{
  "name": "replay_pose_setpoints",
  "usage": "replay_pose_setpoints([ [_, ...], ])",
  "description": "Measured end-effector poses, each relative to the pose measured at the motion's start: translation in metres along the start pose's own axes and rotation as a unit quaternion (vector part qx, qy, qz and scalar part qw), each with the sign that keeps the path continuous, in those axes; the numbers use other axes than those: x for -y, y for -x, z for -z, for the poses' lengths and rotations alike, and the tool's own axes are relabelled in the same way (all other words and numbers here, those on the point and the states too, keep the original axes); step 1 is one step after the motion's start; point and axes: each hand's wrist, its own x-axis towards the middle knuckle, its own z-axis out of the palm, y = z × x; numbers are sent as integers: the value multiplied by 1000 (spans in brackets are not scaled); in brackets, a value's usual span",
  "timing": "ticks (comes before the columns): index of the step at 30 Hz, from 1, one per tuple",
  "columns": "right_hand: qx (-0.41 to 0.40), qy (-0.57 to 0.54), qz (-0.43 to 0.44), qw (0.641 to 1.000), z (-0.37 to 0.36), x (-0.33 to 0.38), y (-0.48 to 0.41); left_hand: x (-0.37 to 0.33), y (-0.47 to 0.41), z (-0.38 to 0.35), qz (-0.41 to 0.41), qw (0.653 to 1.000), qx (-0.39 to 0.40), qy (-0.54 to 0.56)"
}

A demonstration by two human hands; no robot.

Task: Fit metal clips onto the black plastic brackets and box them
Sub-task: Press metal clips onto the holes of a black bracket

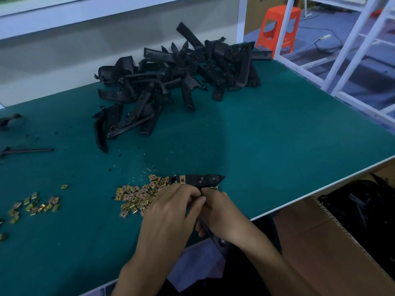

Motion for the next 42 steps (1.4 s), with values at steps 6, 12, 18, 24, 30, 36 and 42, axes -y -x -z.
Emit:
replay_pose_setpoints([
  [6,12,4,14,1000,1,0,2,2,2,2,-1,999,27,46],
  [12,-9,2,48,999,-1,-9,0,-6,7,5,-23,1000,5,2],
  [18,-36,35,74,996,-3,-13,-4,-16,11,6,-56,997,-22,-51],
  [24,-41,33,78,996,-5,-15,-4,-19,10,6,5,1000,-10,-17],
  [30,2,11,69,998,-5,-9,-4,-22,4,16,45,993,-48,98],
  [36,5,-18,67,998,-4,-14,-2,-5,-27,40,184,906,-48,379],
  [42,12,-14,70,997,-3,-15,-1,12,-42,43,189,908,-13,373],
])
